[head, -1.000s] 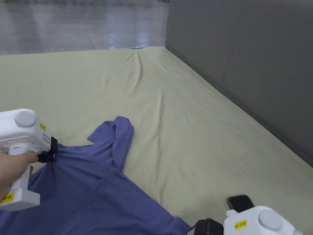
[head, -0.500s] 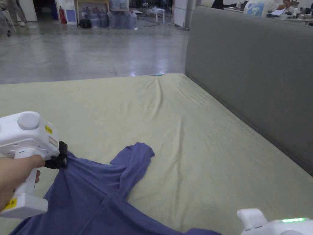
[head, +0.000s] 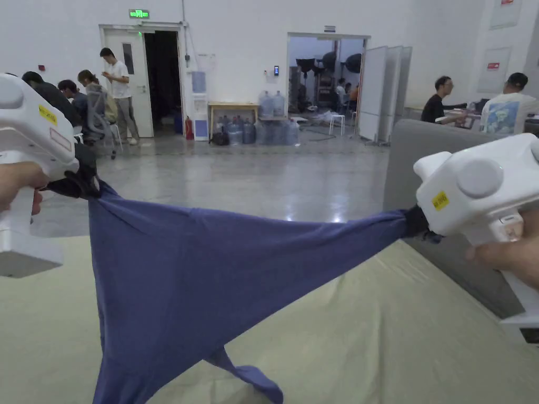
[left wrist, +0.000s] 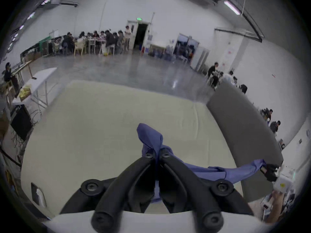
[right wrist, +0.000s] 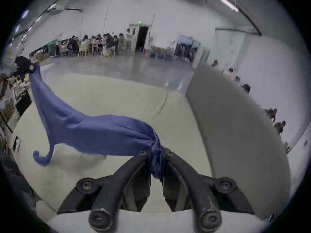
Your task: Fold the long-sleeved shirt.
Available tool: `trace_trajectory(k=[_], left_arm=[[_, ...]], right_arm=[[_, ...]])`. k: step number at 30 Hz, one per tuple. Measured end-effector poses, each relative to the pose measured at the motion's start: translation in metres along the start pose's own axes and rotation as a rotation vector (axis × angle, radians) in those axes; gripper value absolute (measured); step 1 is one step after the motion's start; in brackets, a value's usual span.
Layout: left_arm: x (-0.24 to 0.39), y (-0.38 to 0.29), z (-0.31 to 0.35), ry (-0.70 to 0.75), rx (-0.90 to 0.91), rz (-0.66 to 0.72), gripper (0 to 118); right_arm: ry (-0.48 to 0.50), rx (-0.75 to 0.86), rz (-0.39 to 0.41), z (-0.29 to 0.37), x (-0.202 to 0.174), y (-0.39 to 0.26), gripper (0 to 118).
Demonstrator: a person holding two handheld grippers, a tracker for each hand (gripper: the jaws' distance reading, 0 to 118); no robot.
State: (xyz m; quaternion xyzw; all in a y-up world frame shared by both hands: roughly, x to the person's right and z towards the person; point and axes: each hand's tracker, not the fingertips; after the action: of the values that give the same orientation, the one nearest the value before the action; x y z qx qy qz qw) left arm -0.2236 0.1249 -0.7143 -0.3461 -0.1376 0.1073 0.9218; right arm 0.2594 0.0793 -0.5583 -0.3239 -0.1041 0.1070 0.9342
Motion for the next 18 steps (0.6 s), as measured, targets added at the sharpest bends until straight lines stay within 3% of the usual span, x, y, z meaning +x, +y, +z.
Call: trace_trajectory(k=[4, 9, 12, 18], left_arm=[[0.001, 0.049, 0.014, 0.034, 0.062, 0.053, 0], [0.009, 0.094, 0.036, 0.063, 0.198, 0.087, 0], [0.009, 0.113, 0.045, 0.058, 0.236, 0.088, 0], [0.002, 0.109, 0.036, 0.057, 0.261, 0.075, 0]], right_arm=[[0.015, 0.039, -0.049, -0.012, 0.0, 0.082, 6], [-0.034, 0.123, -0.057, -0.006, -0.005, 0.158, 6], [-0.039, 0.164, -0.154, -0.002, 0.004, 0.183, 6], [-0.002, 0.173, -0.189, -0.019, 0.006, 0.174, 6]])
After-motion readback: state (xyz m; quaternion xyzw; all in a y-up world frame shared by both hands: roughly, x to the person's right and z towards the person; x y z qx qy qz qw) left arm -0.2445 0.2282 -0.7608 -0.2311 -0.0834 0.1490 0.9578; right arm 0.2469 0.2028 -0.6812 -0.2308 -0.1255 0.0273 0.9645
